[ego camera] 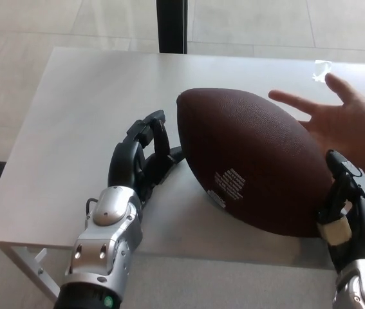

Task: The robot uses both its hands to grab the left and right ends of a football kept in the middle of the desk infront of it, lifts it up and places it in the palm of a person

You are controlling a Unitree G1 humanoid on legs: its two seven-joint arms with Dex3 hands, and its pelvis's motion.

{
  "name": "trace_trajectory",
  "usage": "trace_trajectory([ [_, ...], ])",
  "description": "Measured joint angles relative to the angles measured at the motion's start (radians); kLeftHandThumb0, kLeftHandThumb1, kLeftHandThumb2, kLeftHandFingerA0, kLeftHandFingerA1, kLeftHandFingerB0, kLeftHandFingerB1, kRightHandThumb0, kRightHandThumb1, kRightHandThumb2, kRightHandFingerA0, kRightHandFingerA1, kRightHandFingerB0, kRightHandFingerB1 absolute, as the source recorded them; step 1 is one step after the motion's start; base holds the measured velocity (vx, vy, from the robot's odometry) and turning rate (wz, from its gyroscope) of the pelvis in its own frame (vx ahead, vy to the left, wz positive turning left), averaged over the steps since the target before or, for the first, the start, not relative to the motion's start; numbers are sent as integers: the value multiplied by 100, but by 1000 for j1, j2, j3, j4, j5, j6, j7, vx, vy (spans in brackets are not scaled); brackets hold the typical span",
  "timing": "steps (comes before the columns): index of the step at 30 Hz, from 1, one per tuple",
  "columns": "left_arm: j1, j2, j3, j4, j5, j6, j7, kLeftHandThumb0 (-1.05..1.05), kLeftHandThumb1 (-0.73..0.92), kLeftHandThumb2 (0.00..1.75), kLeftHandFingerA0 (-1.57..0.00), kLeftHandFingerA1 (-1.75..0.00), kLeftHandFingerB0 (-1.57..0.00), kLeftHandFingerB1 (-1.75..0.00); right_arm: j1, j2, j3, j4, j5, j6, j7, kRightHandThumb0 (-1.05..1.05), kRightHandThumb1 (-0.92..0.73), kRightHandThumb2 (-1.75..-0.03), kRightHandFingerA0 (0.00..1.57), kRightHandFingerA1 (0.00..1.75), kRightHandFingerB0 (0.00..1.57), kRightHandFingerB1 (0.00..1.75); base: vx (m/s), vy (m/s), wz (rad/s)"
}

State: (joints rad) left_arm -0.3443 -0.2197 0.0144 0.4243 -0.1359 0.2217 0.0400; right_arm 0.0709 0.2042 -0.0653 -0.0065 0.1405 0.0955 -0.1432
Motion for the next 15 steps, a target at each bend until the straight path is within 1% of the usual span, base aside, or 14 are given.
trace_trajectory([
  [3,1,0,0,0,0,0,0,-103,91,87,-33,-50,-17,-31,-2,0,8,-1,0,-6,-8,-102,-86,-89,35,44,24,37,0,0,0],
  [4,0,0,0,0,0,0,0,-104,87,92,-32,-52,-18,-33,-4,0,10,-2,0,-8,-11,-102,-86,-89,34,45,24,36,0,0,0],
  [5,-1,1,0,1,0,0,0,-101,92,87,-34,-52,-17,-30,-6,0,11,-3,0,-9,-13,-93,-92,-81,36,43,27,33,0,0,0],
  [6,-1,1,0,1,0,0,0,-101,92,87,-34,-52,-17,-30,-10,0,11,-5,0,-9,-15,-93,-92,-81,36,43,27,33,0,0,0],
  [7,-1,2,0,2,0,0,-1,-101,92,88,-35,-53,-17,-31,-13,0,12,-6,0,-10,-16,-100,-87,-90,34,45,24,36,0,0,0],
  [9,-2,5,0,6,0,-4,-1,-104,88,92,-34,-56,-19,-34,-26,0,10,-6,1,-10,-18,-100,-88,-87,35,43,25,36,0,0,0],
  [10,-2,6,0,8,0,-7,-1,-103,91,88,-36,-56,-19,-32,-34,0,9,-7,1,-10,-20,-100,-87,-87,35,43,24,35,0,0,0],
  [11,-2,6,1,9,0,-8,-1,-104,91,88,-36,-56,-20,-32,-41,0,8,-8,1,-10,-21,-100,-87,-88,36,44,25,36,0,0,0],
  [12,-2,7,2,9,0,-8,-1,-99,92,88,-35,-54,-17,-31,-45,0,7,-10,2,-10,-22,-98,-87,-85,36,42,26,35,0,0,0],
  [13,-2,7,3,9,0,-8,-1,-99,92,88,-35,-53,-17,-31,-48,0,5,-10,1,-10,-23,-98,-88,-85,36,41,27,35,0,0,0],
  [14,-2,8,3,8,0,-8,-1,-103,88,93,-33,-54,-19,-33,-52,-1,3,-10,2,-11,-24,-99,-88,-86,36,41,27,35,0,0,0],
  [15,-3,8,3,8,0,-8,-2,-102,88,92,-34,-55,-18,-33,-54,-1,1,-10,2,-11,-24,-99,-88,-85,36,41,27,35,0,0,0],
])
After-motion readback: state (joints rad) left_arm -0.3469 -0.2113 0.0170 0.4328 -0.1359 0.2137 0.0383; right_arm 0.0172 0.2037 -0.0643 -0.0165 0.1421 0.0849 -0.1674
